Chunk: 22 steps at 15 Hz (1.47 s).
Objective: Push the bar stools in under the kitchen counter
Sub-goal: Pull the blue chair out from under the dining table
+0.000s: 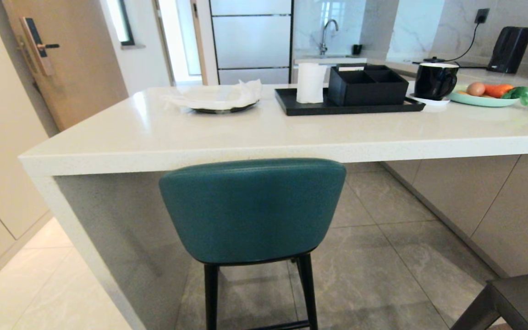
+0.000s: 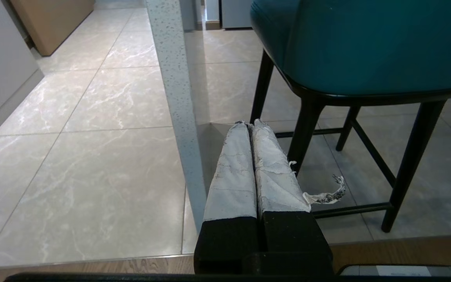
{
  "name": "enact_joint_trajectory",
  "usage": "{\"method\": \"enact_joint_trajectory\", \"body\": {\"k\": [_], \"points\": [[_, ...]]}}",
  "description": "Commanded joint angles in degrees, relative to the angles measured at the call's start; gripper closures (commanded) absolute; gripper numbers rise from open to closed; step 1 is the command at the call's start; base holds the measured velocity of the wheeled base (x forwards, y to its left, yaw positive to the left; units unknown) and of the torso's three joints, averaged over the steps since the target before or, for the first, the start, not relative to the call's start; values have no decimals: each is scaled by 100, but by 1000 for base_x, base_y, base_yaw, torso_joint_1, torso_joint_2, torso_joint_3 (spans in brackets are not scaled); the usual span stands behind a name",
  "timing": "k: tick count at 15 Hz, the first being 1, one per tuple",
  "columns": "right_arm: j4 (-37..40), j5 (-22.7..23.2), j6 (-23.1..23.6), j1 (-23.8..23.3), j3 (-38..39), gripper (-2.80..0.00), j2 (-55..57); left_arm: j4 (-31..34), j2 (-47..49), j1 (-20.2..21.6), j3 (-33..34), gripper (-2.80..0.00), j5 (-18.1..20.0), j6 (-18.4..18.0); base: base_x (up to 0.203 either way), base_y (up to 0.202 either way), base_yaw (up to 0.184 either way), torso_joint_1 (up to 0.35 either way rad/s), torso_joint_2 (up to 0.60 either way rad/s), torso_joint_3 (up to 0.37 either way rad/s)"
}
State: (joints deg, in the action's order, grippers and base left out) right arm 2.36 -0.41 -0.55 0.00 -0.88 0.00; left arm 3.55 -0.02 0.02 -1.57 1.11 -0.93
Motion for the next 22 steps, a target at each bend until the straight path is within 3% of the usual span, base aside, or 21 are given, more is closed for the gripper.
{"method": "enact_joint_trajectory", "body": {"k": [1, 3, 5, 7, 12, 18, 20, 22], "points": [[12, 21, 137, 0, 8, 0, -5, -3, -5, -2, 5, 0, -104, 67, 0, 0, 0, 0, 0, 0], [17, 50, 552, 0, -297, 0, 115, 7, 201, 0, -339, 0, -139, 123, 0, 0, 0, 0, 0, 0], [-41, 61, 535, 2, -706, 0, 793, -88, 1066, -30, -873, 0, -130, 352, 0, 0, 0, 0, 0, 0], [-384, 102, 359, 6, -1040, 0, 1798, -681, 2279, -80, -1174, 0, -111, 467, 0, 0, 0, 0, 0, 0], [-2323, 732, 471, 59, -1261, 0, 4758, -3541, 5545, -543, -1175, 0, -94, 582, 0, 0, 0, 0, 0, 0], [-5921, 1108, 588, 825, -1346, 0, 8320, -6773, 8669, -959, -1078, 0, -23, 642, 0, 0, 0, 0, 0, 0], [-7108, 1120, 364, 1117, -1388, 0, 9093, -7974, 9581, -985, -1037, 0, 145, 641, 0, 0, 0, 0, 0, 0], [-7523, 1090, -123, 1500, -1301, 0, 9379, -8814, 10271, -991, -993, 0, 396, 632, 0, 0, 0, 0, 0, 0]]}}
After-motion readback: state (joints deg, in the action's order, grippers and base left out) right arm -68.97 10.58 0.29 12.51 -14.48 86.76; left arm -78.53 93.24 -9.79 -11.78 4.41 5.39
